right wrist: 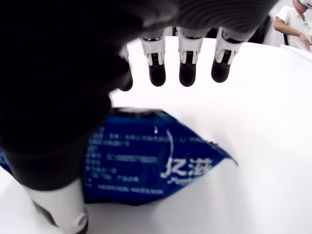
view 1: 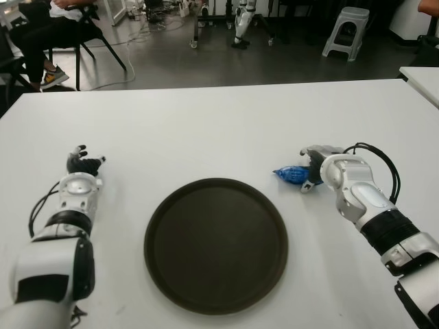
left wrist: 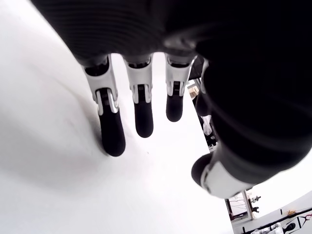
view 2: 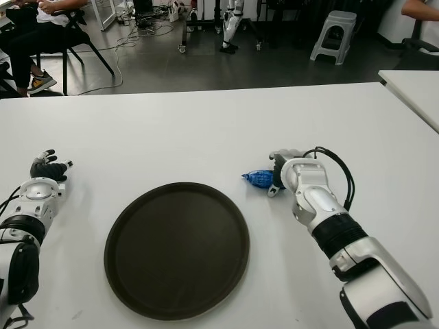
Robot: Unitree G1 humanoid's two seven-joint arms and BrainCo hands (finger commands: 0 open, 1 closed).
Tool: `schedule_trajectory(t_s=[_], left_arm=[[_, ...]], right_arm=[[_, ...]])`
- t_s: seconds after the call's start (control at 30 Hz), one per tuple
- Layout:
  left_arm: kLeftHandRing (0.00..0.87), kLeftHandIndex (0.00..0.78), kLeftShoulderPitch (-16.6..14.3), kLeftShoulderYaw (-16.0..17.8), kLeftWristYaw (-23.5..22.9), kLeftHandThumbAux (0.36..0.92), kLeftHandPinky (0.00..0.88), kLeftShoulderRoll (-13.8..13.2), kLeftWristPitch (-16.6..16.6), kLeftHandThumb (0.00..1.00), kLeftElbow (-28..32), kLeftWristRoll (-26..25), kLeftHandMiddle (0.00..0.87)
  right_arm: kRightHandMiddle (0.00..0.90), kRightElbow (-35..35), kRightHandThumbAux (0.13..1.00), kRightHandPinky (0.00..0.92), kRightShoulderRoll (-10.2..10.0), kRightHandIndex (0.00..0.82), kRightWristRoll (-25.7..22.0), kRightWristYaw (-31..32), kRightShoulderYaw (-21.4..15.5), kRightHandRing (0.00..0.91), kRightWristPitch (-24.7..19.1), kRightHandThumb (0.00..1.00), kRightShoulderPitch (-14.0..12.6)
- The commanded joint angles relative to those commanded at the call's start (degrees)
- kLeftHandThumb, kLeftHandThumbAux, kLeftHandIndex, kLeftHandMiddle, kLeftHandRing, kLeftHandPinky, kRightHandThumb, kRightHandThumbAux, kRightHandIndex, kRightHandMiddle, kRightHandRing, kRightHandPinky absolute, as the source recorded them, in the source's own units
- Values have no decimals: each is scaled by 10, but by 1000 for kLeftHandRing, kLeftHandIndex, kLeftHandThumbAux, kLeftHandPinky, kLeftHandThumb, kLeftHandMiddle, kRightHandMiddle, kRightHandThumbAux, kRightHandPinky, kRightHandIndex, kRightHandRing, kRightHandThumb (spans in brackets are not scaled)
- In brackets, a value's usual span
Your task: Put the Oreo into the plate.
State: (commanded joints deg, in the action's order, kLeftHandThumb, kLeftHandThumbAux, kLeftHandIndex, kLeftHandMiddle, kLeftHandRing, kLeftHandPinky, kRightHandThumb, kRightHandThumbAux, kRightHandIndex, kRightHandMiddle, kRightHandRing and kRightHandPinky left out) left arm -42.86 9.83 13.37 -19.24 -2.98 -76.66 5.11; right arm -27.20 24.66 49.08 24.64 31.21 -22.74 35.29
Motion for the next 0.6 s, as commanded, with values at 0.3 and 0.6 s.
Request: schedule_trajectory(t_s=[0.3,0.6], left_arm=[[157,105,0,-3,3,763,158,0,0,333,0,4,136],[159,104,1,-2,3,760,161,0,-1,346,0,2,135]], right_arm=[[62,0,767,28,3,51,-10,11,-4,58,17,0,-2],[61,-18,775,15,7,41,-19,24,-2,49,49,0,-2]])
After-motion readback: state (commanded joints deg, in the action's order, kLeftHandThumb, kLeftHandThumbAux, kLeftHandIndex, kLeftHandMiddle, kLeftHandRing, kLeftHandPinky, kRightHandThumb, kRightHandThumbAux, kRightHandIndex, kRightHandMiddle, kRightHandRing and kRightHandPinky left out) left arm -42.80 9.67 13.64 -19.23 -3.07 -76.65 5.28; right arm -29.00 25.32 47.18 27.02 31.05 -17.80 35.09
